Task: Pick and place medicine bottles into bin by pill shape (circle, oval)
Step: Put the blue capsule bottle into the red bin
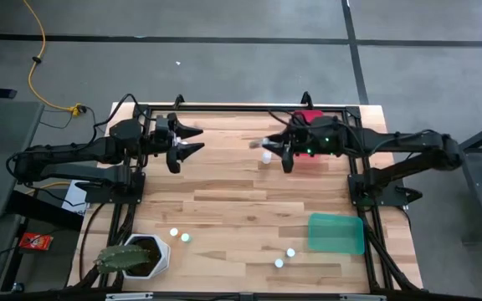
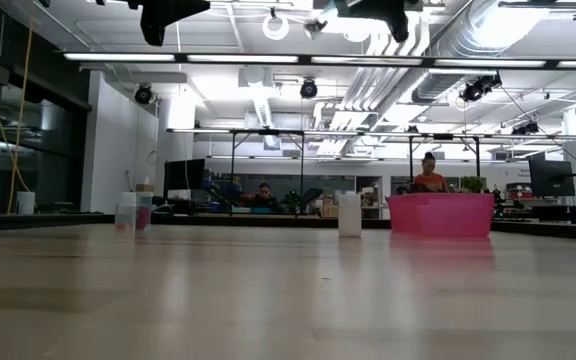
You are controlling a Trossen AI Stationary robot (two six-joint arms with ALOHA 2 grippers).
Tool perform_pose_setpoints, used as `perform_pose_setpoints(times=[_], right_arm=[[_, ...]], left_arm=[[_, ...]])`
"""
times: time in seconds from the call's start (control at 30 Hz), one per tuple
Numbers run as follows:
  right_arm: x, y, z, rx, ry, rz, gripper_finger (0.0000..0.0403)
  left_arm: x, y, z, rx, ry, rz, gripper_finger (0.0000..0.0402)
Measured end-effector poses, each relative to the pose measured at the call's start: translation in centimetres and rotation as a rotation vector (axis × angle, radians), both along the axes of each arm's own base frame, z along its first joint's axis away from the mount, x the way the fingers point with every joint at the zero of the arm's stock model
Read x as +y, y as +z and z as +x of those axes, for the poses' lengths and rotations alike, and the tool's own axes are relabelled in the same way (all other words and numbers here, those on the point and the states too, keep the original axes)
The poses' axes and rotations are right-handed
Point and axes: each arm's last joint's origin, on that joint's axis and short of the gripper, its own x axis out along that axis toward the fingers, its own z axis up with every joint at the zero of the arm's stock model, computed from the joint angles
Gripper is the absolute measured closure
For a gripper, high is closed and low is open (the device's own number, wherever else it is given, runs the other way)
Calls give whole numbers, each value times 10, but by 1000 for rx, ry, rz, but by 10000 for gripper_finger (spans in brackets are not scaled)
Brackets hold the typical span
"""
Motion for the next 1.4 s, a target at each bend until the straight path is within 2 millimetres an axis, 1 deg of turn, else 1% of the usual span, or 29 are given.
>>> perform_pose_setpoints(times=[0.1,0.2,0.5,0.6,0.7,0.8,0.9,1.0,1.1,1.2,1.3,1.4], right_arm=[[10,1,5,-29,44,-13,282],[15,4,6,-59,63,-21,282],[13,6,4,-75,52,-11,282],[5,9,-4,-63,9,-6,282],[-9,18,-24,47,-147,-26,282],[-24,24,-44,237,-316,-54,282],[-39,22,-60,412,-479,-7,282],[-56,6,-69,556,-612,107,282],[-72,-19,-71,694,-684,179,282],[-89,-49,-69,785,-702,251,282],[-108,-79,-65,839,-672,331,282],[-126,-103,-61,863,-672,379,282]], left_arm=[[-1,0,0,-11,-24,-37,172],[-1,0,0,-12,-44,-43,172],[-1,0,0,-13,-44,-45,172],[-1,0,0,-17,-44,-57,172],[-1,0,0,-17,-44,-57,172],[-1,0,0,-17,-44,-57,172],[-1,0,0,-17,-43,-57,172],[-1,0,0,-17,-42,-57,172],[-1,0,0,-17,-41,-57,172],[-1,0,0,-17,-38,-57,172],[-1,0,0,-18,-30,-57,172],[-1,0,0,-18,-28,-57,172]])
